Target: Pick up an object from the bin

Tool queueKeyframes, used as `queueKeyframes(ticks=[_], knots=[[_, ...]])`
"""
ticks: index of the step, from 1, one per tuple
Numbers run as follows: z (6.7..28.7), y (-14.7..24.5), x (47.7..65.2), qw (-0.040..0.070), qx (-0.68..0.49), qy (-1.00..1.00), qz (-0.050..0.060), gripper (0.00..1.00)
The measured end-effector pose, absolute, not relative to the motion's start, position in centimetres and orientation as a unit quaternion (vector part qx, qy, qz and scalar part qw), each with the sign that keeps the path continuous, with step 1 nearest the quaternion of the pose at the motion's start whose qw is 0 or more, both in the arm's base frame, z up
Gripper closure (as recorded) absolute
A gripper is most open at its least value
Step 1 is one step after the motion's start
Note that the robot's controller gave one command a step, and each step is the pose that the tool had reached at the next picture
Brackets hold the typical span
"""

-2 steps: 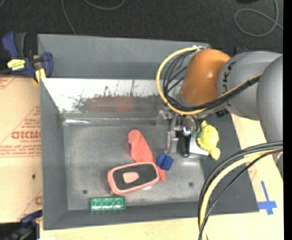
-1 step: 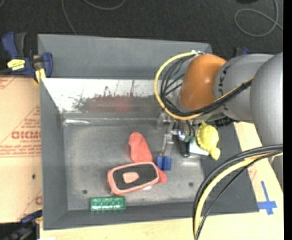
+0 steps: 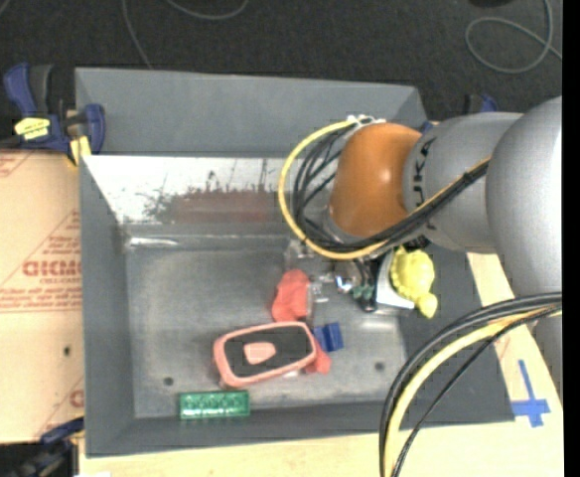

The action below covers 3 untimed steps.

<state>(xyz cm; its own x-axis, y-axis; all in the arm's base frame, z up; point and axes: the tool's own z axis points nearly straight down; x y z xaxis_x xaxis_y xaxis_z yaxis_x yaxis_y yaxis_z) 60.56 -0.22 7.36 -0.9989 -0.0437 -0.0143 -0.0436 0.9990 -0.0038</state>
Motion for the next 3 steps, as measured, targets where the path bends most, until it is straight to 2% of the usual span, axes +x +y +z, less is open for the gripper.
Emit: queueKeyframes(ticks=[1, 2, 3], knots=[[8.1, 4.4, 62.2, 0.010, 0.028, 1.000, -0.001, 1.00], [8.1, 4.4, 62.2, 0.010, 0.028, 1.000, -0.001, 1.00], [10.6, 6.5, 59.9, 0.010, -0.236, 0.972, -0.004, 1.00]])
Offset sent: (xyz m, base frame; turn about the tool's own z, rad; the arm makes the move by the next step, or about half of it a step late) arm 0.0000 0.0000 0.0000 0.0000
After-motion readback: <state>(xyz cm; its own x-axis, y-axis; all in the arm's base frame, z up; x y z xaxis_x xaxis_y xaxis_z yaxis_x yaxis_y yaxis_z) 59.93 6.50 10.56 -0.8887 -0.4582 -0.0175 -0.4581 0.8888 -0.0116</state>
